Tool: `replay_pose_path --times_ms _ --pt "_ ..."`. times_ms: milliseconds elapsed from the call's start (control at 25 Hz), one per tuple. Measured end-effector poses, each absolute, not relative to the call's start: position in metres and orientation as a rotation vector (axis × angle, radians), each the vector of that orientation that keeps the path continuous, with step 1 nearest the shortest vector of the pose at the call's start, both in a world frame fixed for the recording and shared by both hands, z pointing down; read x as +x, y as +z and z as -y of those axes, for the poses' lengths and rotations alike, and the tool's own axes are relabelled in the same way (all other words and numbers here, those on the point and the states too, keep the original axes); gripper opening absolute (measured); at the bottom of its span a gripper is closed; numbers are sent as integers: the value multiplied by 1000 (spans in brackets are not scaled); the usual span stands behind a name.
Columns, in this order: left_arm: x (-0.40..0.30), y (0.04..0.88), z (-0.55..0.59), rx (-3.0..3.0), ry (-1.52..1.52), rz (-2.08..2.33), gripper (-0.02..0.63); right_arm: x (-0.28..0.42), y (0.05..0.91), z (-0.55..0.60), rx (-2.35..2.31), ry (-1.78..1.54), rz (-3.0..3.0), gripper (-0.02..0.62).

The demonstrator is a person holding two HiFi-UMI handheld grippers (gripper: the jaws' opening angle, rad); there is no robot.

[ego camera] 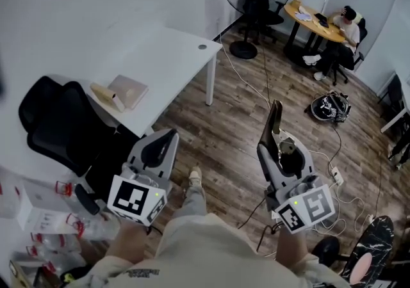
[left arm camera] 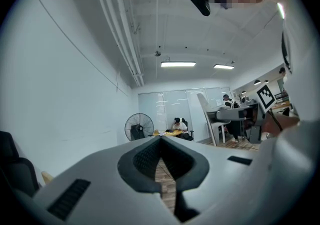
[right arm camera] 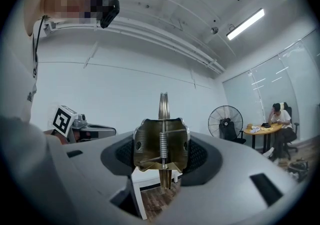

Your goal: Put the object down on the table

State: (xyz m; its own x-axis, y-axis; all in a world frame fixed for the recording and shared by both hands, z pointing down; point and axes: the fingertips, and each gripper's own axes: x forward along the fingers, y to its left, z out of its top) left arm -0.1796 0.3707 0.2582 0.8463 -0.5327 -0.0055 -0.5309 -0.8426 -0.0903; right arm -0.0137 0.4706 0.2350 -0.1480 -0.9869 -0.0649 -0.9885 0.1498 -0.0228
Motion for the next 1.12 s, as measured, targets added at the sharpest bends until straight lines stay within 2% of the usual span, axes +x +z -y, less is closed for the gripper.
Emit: replay_pose_path --times_ms 520,1120 --pt "-147 278 -278 -2975 -43 -861 21 17 255 -375 -2036 4 -2379 224" --pt "-91 292 -85 -3038 -136 -800 21 70 266 -181 -2129 -80 -2350 224"
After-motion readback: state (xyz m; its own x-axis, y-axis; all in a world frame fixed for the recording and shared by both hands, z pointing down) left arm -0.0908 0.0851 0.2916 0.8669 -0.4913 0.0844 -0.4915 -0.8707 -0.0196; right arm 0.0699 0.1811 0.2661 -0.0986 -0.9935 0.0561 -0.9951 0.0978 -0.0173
